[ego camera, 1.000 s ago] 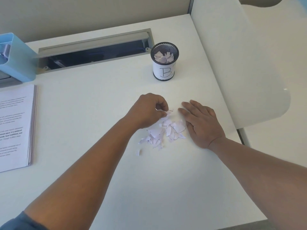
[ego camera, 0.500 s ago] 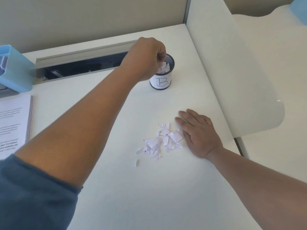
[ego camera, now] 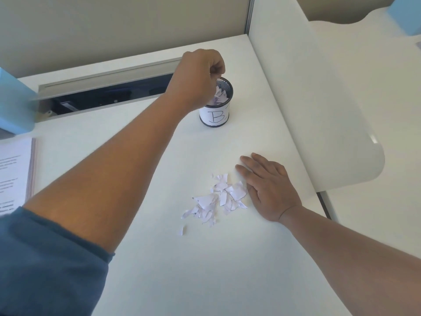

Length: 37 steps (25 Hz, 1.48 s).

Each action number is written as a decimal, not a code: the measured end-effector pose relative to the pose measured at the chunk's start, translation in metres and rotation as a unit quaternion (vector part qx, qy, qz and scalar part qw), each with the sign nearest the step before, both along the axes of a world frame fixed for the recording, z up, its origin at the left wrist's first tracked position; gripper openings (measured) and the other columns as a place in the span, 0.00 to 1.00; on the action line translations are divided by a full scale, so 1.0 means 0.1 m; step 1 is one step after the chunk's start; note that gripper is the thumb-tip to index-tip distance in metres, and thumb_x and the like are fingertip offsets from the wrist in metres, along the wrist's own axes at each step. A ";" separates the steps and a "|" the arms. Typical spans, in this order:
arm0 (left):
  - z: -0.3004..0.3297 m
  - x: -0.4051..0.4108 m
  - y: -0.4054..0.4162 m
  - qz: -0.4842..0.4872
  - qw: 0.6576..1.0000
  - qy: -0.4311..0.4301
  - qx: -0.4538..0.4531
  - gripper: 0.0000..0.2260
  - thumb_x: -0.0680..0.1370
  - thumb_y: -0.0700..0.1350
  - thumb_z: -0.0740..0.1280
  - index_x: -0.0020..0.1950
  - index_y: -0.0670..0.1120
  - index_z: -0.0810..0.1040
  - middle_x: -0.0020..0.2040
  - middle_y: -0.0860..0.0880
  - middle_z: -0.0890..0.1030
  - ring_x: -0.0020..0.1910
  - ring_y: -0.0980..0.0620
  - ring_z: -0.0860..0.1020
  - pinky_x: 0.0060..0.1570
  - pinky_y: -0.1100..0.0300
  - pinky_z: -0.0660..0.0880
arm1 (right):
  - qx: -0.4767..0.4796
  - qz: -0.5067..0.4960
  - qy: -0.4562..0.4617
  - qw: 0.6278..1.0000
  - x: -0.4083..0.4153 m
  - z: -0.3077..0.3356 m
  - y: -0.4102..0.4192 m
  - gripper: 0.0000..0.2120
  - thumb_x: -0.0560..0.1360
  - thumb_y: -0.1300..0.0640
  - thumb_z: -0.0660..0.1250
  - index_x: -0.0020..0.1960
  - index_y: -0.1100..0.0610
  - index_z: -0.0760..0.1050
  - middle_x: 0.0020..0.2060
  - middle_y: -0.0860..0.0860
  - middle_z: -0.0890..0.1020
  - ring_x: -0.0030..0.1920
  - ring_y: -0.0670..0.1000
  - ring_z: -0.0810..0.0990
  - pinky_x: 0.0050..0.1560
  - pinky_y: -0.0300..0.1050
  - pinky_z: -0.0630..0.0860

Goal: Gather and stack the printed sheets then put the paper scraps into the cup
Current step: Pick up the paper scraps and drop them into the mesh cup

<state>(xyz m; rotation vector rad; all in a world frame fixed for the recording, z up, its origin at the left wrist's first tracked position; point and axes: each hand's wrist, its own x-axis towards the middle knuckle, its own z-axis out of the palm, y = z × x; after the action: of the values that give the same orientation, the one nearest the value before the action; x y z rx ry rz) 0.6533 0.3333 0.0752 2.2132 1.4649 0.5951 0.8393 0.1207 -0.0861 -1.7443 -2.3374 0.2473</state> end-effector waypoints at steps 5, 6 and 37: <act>-0.40 -0.05 -0.96 -0.036 0.997 -0.066 -0.020 0.10 0.76 0.35 0.63 0.49 0.44 0.83 0.43 0.53 0.81 0.42 0.49 0.77 0.46 0.52 0.77 | -0.002 -0.005 -0.001 1.000 0.00 -0.01 0.01 0.24 0.81 0.55 0.52 0.74 0.51 0.72 0.77 0.48 0.69 0.78 0.57 0.64 0.70 0.55 0.63; -0.51 -0.07 -1.14 -0.056 0.995 -0.049 -0.060 0.10 0.77 0.36 0.64 0.51 0.46 0.82 0.46 0.53 0.81 0.44 0.50 0.77 0.49 0.52 0.77 | -0.002 -0.006 -0.002 1.000 0.00 0.00 0.00 0.24 0.81 0.55 0.52 0.74 0.51 0.72 0.77 0.48 0.69 0.78 0.57 0.64 0.70 0.56 0.63; -0.02 -0.29 -0.72 0.015 0.989 0.007 -0.147 0.04 0.79 0.46 0.73 0.47 0.47 0.85 0.41 0.51 0.84 0.40 0.50 0.81 0.41 0.57 0.76 | 0.011 -0.018 -0.006 1.000 -0.02 0.02 0.01 0.22 0.82 0.55 0.52 0.74 0.54 0.72 0.76 0.49 0.70 0.77 0.55 0.66 0.70 0.52 0.62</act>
<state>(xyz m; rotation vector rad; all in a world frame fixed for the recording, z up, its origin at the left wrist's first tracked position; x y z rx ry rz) 0.6244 0.2617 0.0736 1.9736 1.4894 0.3459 0.8377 0.1221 -0.0846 -1.7812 -2.3047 0.2057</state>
